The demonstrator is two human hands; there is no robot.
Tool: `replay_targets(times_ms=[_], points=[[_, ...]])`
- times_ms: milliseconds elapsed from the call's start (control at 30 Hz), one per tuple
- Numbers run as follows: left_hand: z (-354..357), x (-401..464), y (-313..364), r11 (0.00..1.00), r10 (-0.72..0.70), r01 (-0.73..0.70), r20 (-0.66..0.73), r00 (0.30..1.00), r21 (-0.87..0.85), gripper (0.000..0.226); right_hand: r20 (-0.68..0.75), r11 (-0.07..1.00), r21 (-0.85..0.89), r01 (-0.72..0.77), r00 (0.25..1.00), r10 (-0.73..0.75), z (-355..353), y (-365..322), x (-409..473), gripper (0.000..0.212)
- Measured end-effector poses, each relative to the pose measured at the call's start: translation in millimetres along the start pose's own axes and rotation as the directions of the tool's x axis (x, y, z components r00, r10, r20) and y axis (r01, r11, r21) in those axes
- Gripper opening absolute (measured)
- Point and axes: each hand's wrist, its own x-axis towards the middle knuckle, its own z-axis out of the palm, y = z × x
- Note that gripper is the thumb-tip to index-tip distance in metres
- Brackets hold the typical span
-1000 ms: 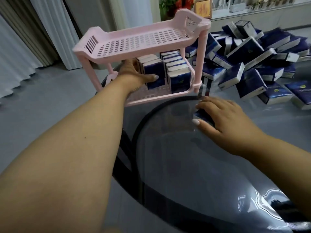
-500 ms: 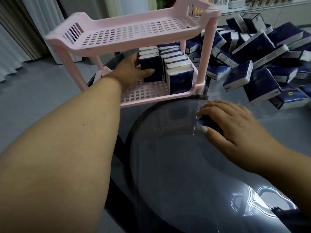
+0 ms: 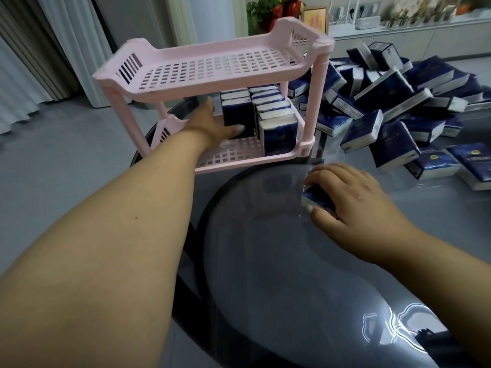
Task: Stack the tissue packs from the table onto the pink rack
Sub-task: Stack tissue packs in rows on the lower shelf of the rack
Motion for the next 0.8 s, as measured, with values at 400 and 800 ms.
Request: replay_targets(times_ms=[400,800], points=[[48,-158,71,0.942,-0.107,0.001,-0.299,0.948,-0.335,0.017,-0.211,0.925,0.347,-0.154,0.948,0.237,-13,0,-11,0.052],[91,-211,93,0.532,-0.130,0.192,0.145,0.981,-0.825,0.032,-0.396,0.835,0.283,-0.472,0.735,0.549,-28,27,-13,0.044]])
